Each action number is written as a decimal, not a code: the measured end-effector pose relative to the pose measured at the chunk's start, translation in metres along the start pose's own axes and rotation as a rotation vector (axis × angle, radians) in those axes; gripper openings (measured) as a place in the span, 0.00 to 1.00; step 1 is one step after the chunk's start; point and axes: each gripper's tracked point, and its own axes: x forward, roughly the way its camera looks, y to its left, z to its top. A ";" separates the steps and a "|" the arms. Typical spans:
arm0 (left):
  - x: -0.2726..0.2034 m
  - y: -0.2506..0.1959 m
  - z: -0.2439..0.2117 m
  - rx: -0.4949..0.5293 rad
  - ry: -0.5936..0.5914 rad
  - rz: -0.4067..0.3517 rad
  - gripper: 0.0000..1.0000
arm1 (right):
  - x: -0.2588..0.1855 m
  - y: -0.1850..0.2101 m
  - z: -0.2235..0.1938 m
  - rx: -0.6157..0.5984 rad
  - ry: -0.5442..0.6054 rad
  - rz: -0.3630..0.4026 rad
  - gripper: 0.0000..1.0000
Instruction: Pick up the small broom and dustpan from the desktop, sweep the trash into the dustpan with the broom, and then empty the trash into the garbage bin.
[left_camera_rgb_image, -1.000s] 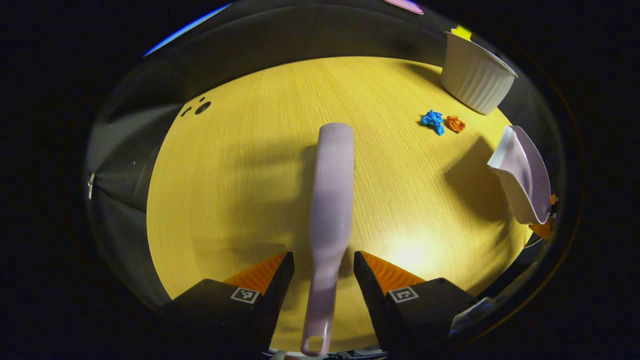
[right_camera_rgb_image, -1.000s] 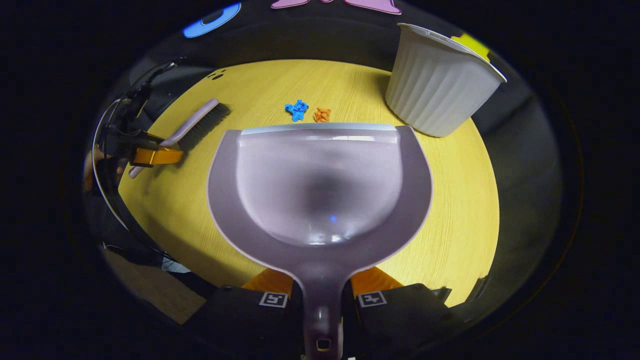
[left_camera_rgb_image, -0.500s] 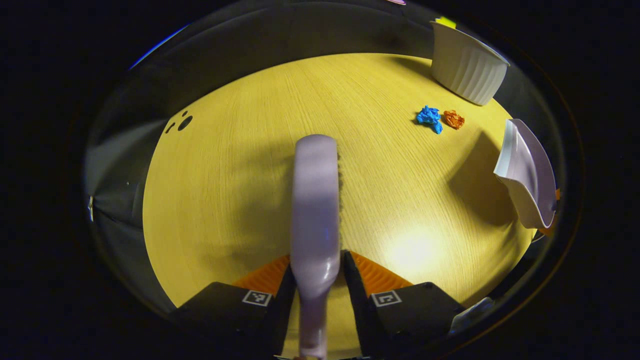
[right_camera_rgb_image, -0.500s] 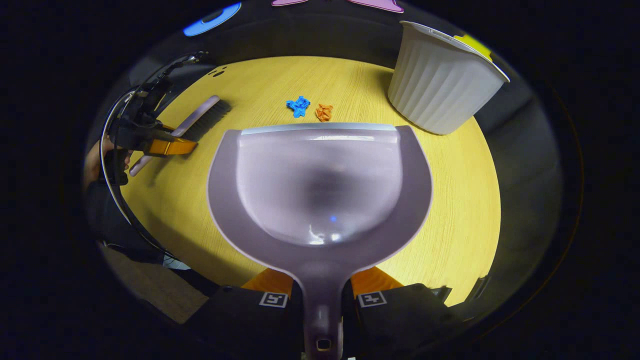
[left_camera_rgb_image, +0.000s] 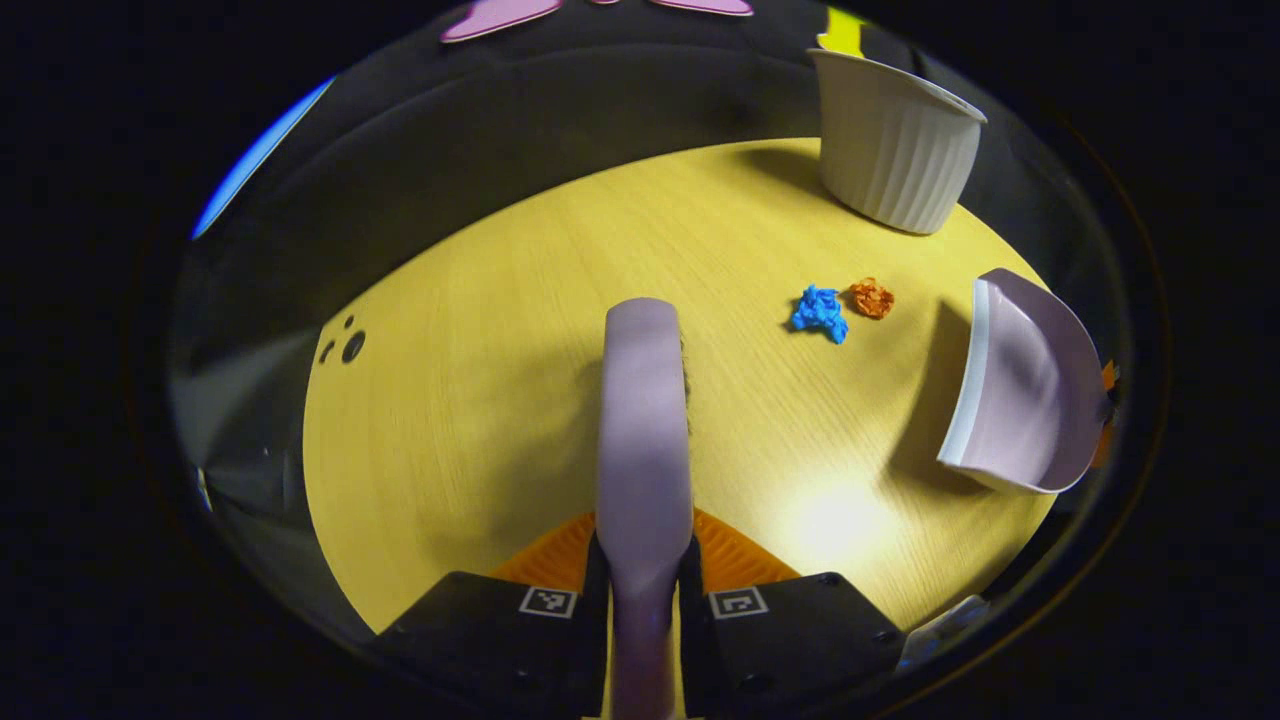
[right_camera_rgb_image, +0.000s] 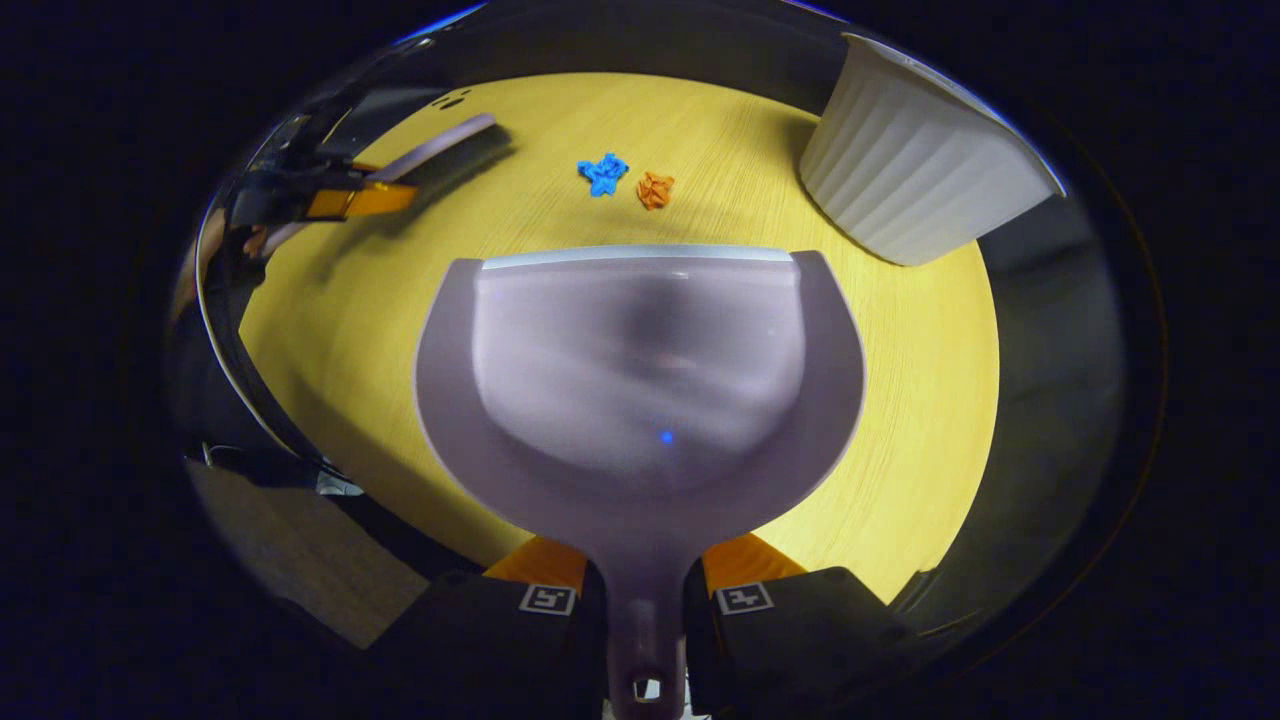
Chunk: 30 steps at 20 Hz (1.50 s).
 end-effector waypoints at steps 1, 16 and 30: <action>0.003 -0.004 0.010 0.020 -0.003 -0.005 0.34 | 0.001 -0.002 -0.002 -0.009 0.025 0.005 0.31; 0.045 -0.083 0.079 0.288 -0.078 -0.190 0.35 | 0.014 -0.012 0.002 -0.047 0.105 0.032 0.36; -0.027 -0.203 0.036 0.400 -0.008 -0.669 0.36 | 0.021 -0.025 0.002 -0.125 0.049 0.035 0.32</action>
